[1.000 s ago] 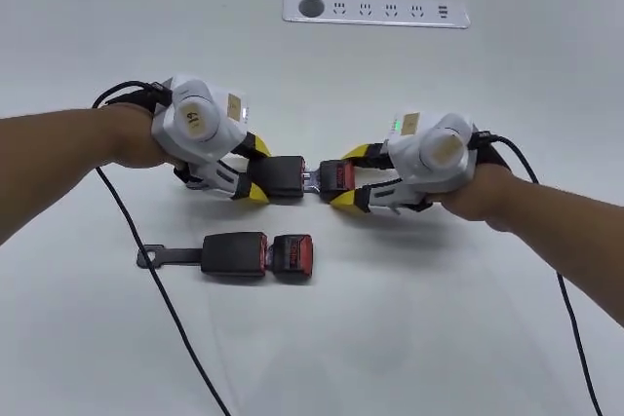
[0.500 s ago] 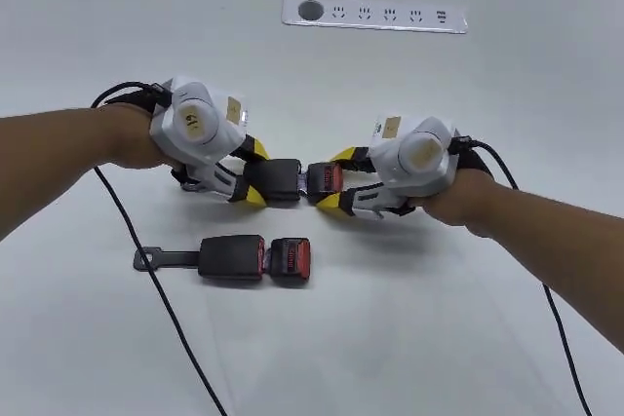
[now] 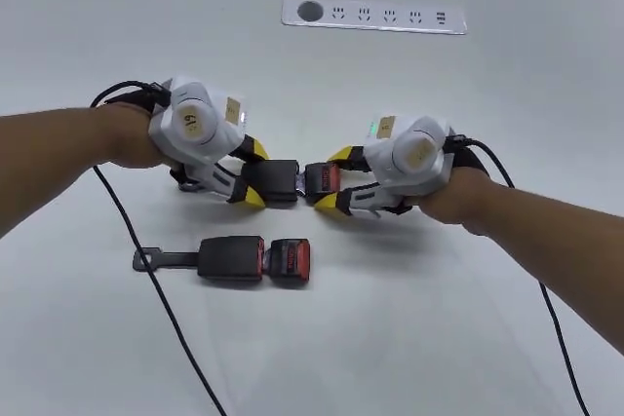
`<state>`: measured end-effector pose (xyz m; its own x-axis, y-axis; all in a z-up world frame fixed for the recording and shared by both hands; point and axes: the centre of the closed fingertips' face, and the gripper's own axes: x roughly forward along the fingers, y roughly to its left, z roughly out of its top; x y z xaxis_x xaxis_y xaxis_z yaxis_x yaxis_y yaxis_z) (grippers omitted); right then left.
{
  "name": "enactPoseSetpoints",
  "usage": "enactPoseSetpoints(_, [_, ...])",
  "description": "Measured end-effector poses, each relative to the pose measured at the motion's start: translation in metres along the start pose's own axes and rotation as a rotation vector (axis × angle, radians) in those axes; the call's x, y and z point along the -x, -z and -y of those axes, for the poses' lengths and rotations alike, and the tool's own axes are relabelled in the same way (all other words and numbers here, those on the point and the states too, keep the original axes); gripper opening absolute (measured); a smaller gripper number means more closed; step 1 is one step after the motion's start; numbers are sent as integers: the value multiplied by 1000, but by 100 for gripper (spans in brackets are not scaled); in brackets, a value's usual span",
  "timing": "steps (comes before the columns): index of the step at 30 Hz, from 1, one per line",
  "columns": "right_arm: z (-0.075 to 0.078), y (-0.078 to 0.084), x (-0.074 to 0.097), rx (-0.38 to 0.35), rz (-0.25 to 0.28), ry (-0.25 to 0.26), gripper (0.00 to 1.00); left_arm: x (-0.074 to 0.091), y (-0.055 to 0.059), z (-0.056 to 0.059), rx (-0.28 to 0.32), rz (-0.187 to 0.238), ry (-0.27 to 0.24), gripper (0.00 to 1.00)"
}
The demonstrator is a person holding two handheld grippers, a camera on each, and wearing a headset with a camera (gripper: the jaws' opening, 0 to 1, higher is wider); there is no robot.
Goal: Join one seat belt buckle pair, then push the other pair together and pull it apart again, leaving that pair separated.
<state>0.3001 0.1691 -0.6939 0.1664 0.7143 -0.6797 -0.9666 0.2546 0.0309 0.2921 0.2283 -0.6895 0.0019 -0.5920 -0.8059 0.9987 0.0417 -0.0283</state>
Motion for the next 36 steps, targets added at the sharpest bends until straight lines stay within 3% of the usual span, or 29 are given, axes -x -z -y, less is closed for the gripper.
enactPoseSetpoints(36, [1, -1, -3, 10, -6, 12, 34, 0, 2, -2, 46, 25, -17, 34])
